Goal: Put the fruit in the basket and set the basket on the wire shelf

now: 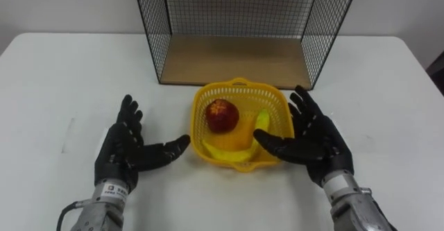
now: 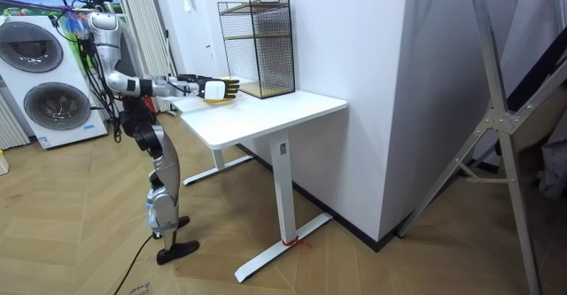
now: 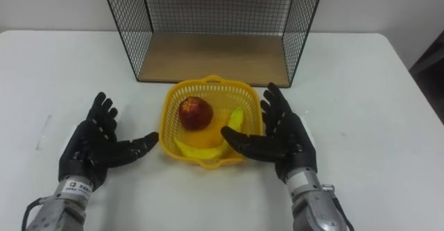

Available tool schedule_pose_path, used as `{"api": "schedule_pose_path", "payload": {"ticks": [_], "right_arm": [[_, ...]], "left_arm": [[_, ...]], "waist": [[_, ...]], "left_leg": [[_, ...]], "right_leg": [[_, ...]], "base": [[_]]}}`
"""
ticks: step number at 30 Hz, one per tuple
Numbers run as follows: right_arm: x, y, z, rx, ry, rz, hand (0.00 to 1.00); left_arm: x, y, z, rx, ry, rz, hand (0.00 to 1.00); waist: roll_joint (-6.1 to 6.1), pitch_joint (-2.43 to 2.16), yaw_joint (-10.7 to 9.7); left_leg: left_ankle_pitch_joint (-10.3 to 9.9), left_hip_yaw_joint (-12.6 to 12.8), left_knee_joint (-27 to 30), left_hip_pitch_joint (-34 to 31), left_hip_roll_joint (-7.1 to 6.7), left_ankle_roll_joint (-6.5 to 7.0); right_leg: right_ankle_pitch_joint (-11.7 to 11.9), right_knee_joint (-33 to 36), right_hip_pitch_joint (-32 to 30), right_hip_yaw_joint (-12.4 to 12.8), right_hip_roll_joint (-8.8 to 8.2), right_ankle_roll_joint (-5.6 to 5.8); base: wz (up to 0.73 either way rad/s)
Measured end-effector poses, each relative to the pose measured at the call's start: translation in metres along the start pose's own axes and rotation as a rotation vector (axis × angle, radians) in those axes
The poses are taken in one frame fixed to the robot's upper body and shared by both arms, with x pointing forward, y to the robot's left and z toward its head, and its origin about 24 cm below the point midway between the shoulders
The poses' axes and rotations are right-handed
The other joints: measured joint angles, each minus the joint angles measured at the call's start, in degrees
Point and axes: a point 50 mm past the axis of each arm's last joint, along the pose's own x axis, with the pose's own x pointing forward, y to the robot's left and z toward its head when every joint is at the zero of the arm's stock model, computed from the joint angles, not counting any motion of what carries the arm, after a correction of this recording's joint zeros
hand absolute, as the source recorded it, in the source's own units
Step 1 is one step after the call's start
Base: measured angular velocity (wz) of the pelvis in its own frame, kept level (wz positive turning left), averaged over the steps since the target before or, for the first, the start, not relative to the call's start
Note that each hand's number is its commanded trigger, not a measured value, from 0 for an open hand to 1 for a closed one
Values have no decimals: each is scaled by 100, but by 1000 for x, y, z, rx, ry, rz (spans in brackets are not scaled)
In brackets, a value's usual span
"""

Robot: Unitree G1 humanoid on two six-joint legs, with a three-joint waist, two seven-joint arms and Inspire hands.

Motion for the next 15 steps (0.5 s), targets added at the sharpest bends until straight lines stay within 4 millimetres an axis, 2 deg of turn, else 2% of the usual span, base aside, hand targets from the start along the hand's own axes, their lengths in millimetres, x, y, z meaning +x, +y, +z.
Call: {"api": "schedule_pose_path", "payload": {"ticks": [7,15], "right_arm": [[-1,-3,-8,6,37,3,0],[-1,-3,-8,5,36,1,0]], "left_arm": [[0,2,0,-110,3,14,0],[0,4,-1,-131,6,20,0]], "waist": [[7,-5,9],[36,-12,18]], "left_leg": [[0,21,3,22,4,0],[0,58,-18,34,6,0]], "right_leg": [[0,12,2,15,-1,0],[0,18,-4,21,1,0]], "base": [[0],[-1]]}}
